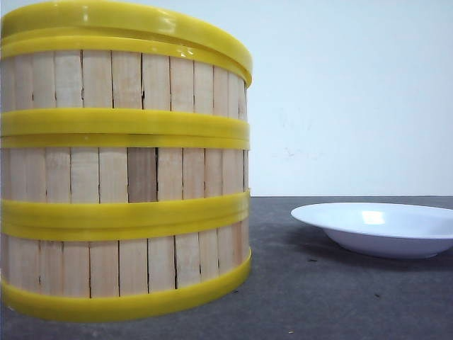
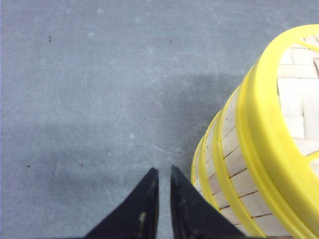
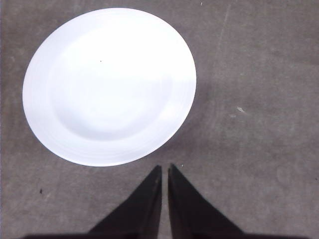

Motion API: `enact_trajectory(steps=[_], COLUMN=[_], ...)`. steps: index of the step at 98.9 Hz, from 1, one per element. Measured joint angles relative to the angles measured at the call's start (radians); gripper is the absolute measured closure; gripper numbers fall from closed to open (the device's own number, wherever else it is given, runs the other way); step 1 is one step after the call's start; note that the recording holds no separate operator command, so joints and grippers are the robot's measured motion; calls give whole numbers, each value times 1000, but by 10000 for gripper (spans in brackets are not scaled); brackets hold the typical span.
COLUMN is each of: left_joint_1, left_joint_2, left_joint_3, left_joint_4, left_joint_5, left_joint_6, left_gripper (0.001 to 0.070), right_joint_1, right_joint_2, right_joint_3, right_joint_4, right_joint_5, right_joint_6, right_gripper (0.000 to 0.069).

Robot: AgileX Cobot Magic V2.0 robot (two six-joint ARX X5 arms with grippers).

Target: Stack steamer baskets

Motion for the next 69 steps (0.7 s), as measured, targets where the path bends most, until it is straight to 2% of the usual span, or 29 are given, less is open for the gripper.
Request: enact_trajectory(steps=[10,21,40,59,69], left_joint_1=[3,6,6,6,6], left_joint_2=[-51,-178,-431,-632,-707], left_joint_3=[-44,-198,-501,-710,-777], left_joint_4=[47,177,409,489,506], left_joint_5=[-66,-115,-121,-124,-151], left_joint_6=[13,18,21,21,18], left_gripper=[695,695,695,695,695], right_joint_1=[0,0,0,0,0], right_joint_2=[0,0,0,0,0], right_joint_3=[0,0,0,0,0], right_joint_4=[0,0,0,0,0], right_joint_5=[0,0,0,0,0], right_joint_6=[0,0,0,0,0], right_gripper=[674,674,674,674,674])
